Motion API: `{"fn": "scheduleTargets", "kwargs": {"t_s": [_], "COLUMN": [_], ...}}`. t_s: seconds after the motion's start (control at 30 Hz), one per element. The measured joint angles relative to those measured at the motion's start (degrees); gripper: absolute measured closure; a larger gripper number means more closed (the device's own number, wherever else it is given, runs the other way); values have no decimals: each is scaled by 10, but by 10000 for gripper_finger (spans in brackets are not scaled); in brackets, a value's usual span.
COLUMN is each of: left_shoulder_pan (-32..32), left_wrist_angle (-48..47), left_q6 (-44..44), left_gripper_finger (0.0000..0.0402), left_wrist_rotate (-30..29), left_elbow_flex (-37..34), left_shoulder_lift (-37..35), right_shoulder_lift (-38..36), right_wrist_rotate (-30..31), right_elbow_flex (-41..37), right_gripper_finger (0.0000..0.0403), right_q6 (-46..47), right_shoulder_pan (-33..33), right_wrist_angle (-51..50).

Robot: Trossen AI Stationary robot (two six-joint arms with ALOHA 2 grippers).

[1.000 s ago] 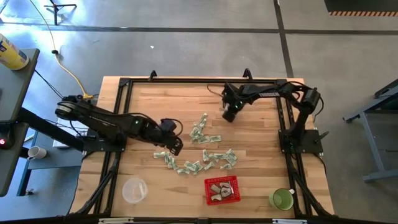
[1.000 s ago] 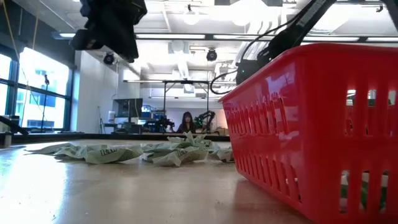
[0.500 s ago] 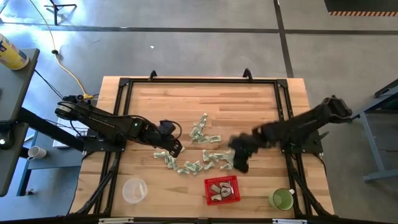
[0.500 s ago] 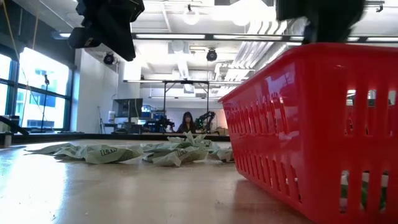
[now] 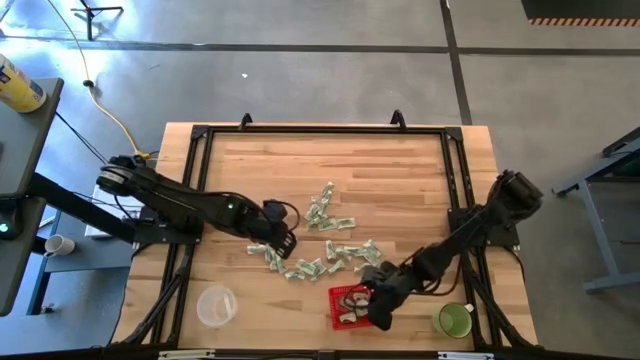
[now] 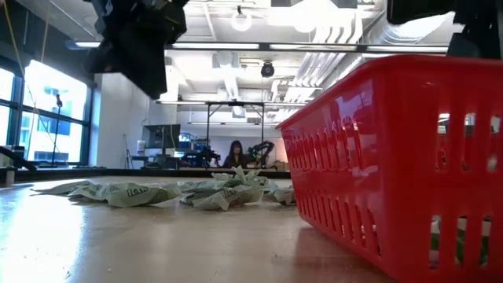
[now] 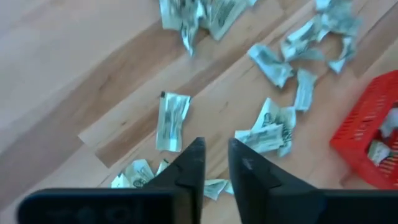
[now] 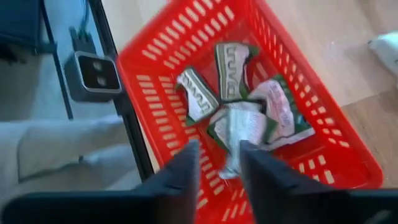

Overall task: Pick and place items into bin
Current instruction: Put the green stevia packet into the red bin, then put the white stevia packet into the red bin

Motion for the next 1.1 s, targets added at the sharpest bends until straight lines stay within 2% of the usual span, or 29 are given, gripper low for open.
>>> {"fn": "scheduleTargets", "kwargs": {"t_s": [0.17,0.27,0.4,0.53,0.63,0.73,0.93,1.1], "left_shoulder_pan": [1,6,23,42,54,55,54,27], "left_wrist_angle": [2,1,8,31,36,38,50,62], "left_q6": [0,7,26,63,84,105,118,128], "left_gripper_finger": [228,196,169,165,185,229,375,361], "left_wrist_rotate": [11,3,4,27,44,50,47,86], "left_elbow_flex": [0,0,0,0,3,3,9,102], "left_shoulder_lift": [38,71,133,190,216,223,218,208], "right_shoulder_lift": [-23,-46,-78,-106,-123,-136,-142,-142], "right_wrist_rotate": [50,87,139,157,159,162,178,172], "right_elbow_flex": [0,0,0,0,0,1,1,1], "right_gripper_finger": [181,129,94,87,87,87,87,87], "right_q6": [5,27,62,105,124,140,181,222], "right_shoulder_pan": [25,42,66,87,98,111,152,183], "right_wrist_angle": [-6,-42,-119,-178,-197,-207,-238,-262]}}
